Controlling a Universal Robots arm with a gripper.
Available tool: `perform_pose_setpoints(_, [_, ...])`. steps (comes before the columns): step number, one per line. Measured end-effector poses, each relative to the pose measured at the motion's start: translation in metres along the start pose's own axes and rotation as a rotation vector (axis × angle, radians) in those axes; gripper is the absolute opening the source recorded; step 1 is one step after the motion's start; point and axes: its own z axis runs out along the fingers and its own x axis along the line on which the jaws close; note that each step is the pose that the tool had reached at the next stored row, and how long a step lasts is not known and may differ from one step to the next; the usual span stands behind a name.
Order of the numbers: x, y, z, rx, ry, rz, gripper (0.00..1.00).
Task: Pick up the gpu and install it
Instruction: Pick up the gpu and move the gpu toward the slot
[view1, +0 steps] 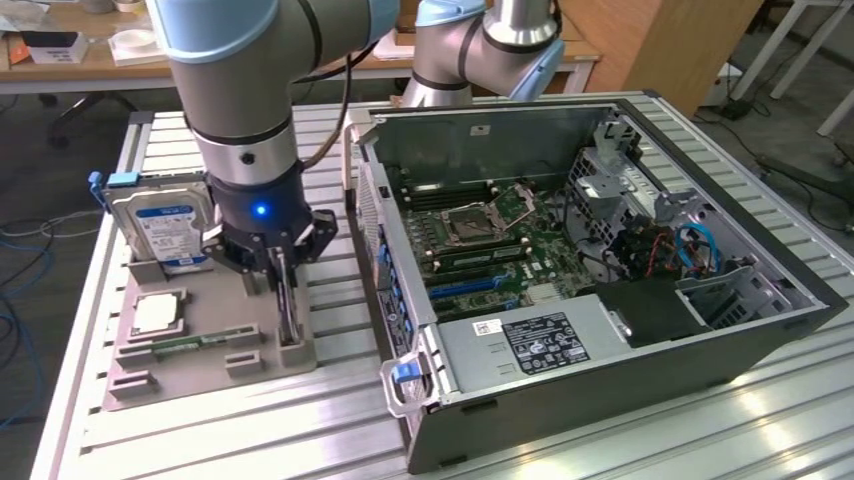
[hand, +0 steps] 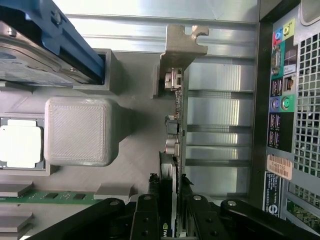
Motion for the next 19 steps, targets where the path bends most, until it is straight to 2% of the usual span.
perform_pose_setpoints(19, [-0.001,0.0012,-0.0348,-0.0013,-0.0001,0.000,0.26])
